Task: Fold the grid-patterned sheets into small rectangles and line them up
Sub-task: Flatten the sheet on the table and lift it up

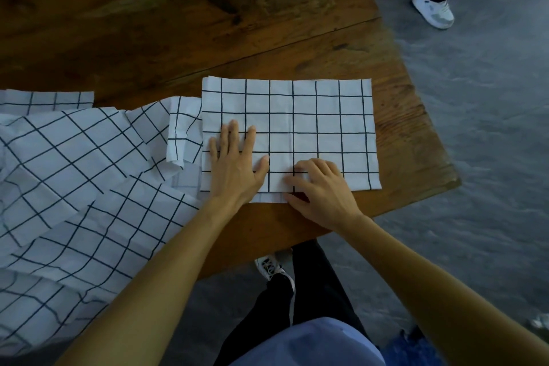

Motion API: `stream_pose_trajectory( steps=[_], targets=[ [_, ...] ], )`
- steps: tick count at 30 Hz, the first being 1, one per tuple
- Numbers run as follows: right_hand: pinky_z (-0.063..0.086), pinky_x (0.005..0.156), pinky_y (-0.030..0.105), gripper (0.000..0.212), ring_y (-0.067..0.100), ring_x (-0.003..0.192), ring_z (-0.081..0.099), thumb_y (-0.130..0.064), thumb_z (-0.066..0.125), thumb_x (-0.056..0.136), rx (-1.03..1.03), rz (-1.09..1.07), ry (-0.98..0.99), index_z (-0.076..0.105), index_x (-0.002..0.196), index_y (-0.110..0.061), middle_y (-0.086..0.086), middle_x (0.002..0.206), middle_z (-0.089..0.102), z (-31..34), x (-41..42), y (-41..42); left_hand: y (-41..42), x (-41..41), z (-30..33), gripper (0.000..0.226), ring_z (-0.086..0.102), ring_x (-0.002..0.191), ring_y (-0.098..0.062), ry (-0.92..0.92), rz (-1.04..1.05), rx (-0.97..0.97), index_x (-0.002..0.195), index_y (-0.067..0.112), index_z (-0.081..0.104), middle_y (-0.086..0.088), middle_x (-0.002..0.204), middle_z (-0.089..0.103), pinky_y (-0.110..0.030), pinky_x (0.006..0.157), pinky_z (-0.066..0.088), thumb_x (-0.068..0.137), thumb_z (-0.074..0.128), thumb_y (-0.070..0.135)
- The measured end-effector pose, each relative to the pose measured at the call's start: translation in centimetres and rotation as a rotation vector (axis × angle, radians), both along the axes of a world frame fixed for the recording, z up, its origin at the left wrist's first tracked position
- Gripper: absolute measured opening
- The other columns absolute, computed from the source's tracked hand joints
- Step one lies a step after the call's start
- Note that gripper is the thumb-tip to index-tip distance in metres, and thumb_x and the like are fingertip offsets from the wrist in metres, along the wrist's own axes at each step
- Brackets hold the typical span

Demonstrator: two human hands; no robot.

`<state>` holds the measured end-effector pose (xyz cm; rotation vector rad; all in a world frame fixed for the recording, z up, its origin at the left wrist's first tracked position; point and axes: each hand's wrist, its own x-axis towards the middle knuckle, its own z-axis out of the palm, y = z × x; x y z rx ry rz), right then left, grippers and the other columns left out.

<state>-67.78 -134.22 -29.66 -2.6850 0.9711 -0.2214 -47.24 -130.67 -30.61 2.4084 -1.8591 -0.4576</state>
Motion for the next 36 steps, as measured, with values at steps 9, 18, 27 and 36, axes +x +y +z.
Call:
stream_pose_trajectory(
  steps=[9, 18, 27, 36],
  targets=[
    [0.047, 0.081, 0.039, 0.023, 0.028, 0.095, 0.06, -0.028, 0.049, 0.095, -0.174, 0.094, -0.04, 0.068, 0.095, -0.015, 0.01, 0.103, 0.066, -0.2, 0.5, 0.5, 1.0, 0.3, 0.8, 0.07, -0.005, 0.147, -0.024, 0.028, -0.12, 0.004, 0.151, 0.019, 0.016, -0.013, 0.16, 0.004, -0.042, 0.118, -0.007, 0.091, 0.017, 0.056],
    [0.047, 0.079, 0.034, 0.024, 0.02, 0.088, 0.058, -0.029, 0.046, 0.097, 0.065, -0.157, -0.187, 0.063, 0.096, -0.011, 0.004, 0.098, 0.064, 1.8, 1.7, 0.3, 3.3, 1.3, 1.2, 0.061, 0.041, 0.133, -0.031, 0.036, -0.344, -0.112, 0.131, 0.009, 0.054, -0.016, 0.14, 0.048, -0.046, 0.114, 0.023, 0.09, 0.041, 0.053],
    [0.023, 0.113, 0.035, 0.057, 0.019, 0.135, 0.035, -0.042, 0.052, 0.096, 0.152, -0.139, 0.074, 0.035, 0.145, -0.019, 0.002, 0.146, 0.043, 11.0, 4.5, -2.3, -1.3, 1.3, 9.7, 0.009, 0.066, 0.081, -0.027, -0.024, -0.298, -0.431, 0.09, 0.007, 0.069, -0.008, 0.084, 0.07, -0.044, 0.089, 0.048, 0.082, 0.07, 0.011],
    [0.033, 0.055, 0.016, 0.023, 0.002, 0.065, 0.052, -0.019, 0.056, 0.097, 0.293, -0.325, -0.323, 0.069, 0.081, -0.03, -0.015, 0.073, 0.059, 23.1, 5.9, -6.5, -3.6, 4.2, 21.1, 0.021, 0.061, 0.087, -0.011, 0.368, -0.032, -0.519, 0.105, 0.016, 0.07, 0.005, 0.096, 0.069, -0.014, 0.07, 0.042, 0.085, 0.069, 0.021]
  ],
)
